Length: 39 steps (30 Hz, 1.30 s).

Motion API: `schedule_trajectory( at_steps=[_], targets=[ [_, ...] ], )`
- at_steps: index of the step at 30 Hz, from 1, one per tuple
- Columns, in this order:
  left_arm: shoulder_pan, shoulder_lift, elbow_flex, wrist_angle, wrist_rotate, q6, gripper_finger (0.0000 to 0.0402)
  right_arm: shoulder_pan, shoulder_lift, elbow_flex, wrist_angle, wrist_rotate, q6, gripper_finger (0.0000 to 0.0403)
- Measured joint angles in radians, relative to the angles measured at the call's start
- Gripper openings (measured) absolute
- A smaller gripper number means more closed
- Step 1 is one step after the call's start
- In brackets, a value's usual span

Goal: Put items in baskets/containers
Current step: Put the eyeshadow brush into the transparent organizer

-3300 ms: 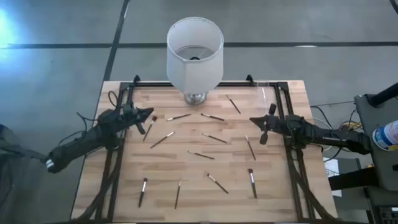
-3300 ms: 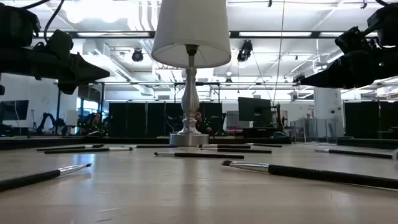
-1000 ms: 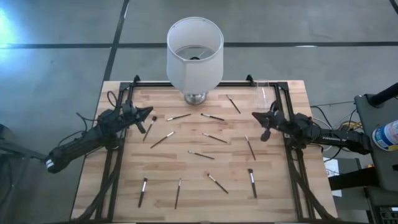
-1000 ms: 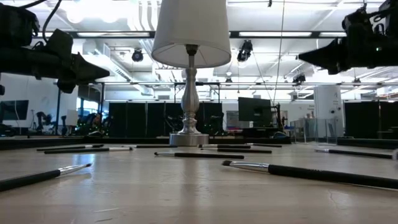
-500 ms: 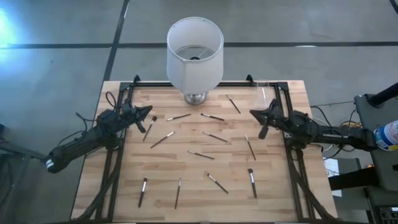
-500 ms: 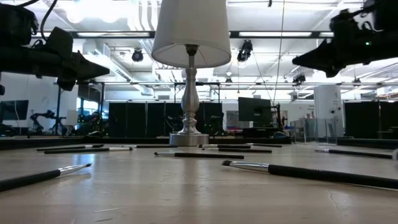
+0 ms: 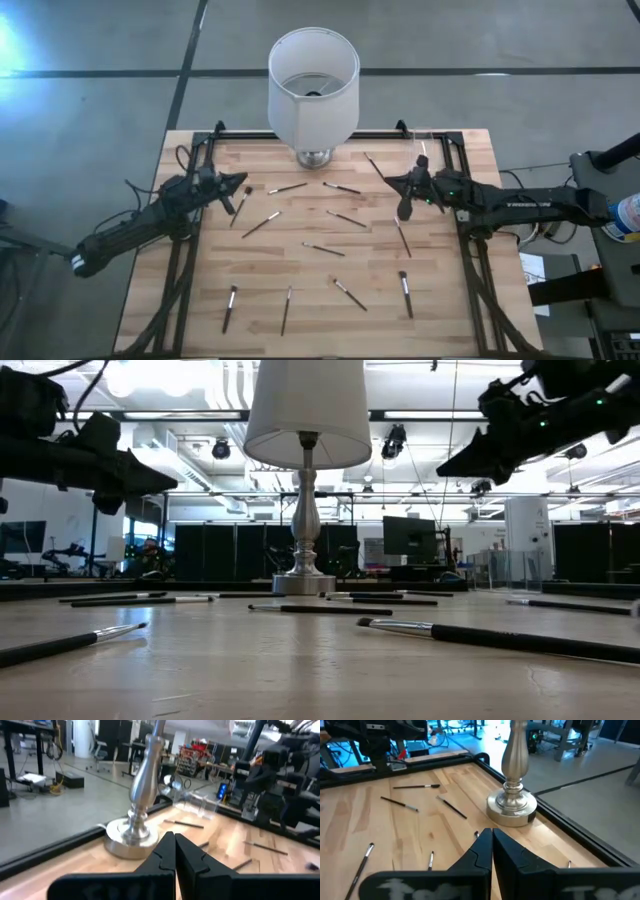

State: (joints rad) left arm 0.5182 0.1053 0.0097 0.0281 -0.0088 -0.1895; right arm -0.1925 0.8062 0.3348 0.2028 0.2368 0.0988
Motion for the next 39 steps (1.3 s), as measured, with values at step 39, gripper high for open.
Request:
schedule_trajectory(
  at_steps=[39],
  targets=[
    [0.000, 0.068, 0.000, 0.085, 0.081, 0.056, 0.0000, 0.156, 0.530, 0.315, -0.877, -0.108, 1.057, 0.0098]
  ],
)
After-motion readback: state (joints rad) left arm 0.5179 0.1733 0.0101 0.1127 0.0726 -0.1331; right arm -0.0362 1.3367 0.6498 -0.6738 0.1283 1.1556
